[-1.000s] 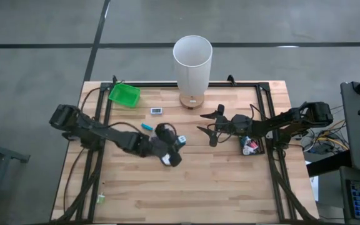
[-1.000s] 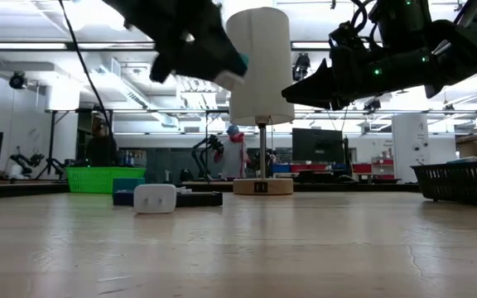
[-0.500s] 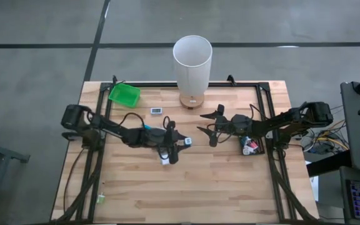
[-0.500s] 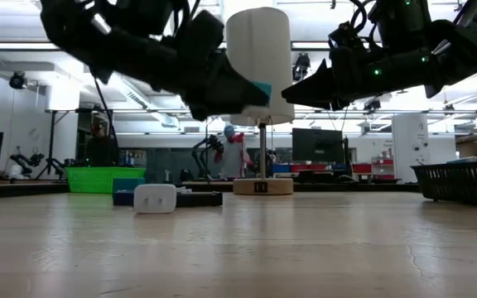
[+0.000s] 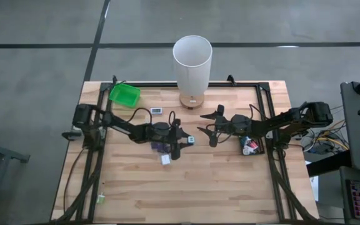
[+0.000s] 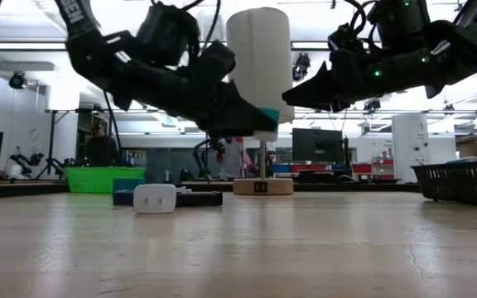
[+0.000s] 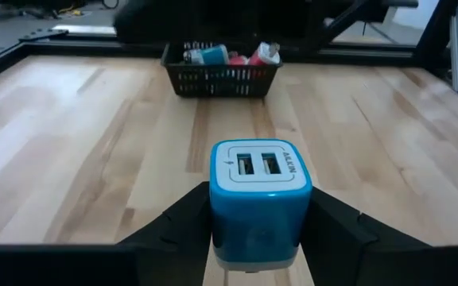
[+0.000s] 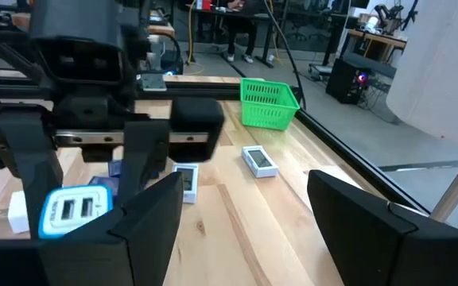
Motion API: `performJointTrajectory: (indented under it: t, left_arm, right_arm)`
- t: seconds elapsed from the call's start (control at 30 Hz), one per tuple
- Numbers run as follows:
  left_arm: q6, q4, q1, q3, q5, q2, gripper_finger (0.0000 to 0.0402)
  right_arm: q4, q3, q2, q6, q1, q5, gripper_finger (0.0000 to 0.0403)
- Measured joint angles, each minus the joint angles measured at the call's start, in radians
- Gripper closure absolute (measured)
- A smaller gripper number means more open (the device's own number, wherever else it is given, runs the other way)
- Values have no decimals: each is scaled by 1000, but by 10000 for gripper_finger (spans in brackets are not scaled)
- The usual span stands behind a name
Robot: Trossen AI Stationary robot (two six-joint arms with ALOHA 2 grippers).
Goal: Pick & Place Office items
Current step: Put the blue charger adapter into the black bin
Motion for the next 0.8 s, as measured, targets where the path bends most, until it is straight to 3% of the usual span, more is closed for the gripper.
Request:
performJointTrajectory:
  t: [0.27, 0.8]
  left_arm:
    - [-11, -3, 37, 36, 76, 88, 238]
    - [-23, 4, 52, 116, 81, 242, 237]
  right_arm:
    - [-7, 1, 0, 0, 0, 0, 133]
    - [-28, 2, 0, 0, 0, 0, 136]
